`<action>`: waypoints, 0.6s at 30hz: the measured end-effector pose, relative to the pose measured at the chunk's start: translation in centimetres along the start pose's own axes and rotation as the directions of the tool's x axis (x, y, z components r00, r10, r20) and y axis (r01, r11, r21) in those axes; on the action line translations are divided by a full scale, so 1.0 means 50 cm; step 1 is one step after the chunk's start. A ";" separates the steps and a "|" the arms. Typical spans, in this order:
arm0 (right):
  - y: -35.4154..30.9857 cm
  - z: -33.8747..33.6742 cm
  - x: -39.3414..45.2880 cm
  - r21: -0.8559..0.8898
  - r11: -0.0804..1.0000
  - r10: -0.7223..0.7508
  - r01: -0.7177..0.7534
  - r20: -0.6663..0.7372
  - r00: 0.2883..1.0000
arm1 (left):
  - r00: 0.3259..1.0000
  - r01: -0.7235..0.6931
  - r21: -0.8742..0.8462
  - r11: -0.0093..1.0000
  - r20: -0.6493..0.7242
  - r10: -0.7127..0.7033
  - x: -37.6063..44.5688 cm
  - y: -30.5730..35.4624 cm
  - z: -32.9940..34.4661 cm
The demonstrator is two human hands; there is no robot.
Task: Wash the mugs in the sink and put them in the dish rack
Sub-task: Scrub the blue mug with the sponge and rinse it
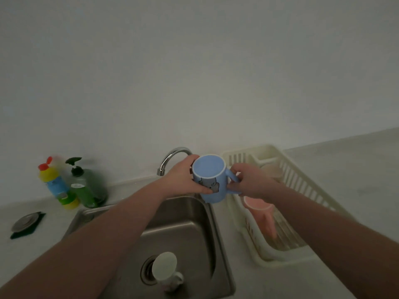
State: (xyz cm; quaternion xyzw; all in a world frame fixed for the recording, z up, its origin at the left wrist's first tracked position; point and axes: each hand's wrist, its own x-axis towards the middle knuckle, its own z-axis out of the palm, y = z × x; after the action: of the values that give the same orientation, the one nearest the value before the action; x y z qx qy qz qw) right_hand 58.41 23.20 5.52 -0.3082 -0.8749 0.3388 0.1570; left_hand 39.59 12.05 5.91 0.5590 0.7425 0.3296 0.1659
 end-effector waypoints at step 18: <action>0.296 -0.146 -0.162 -0.110 0.924 0.328 -0.366 -0.265 0.907 | 0.869 -0.289 0.159 0.944 0.458 0.188 0.206 0.226 0.338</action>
State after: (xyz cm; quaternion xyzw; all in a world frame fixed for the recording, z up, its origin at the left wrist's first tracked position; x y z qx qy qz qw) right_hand 74.52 30.17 0.05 -0.5096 -0.8041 0.2514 0.1747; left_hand 54.83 28.67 2.51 0.7213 0.6433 0.1286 0.2222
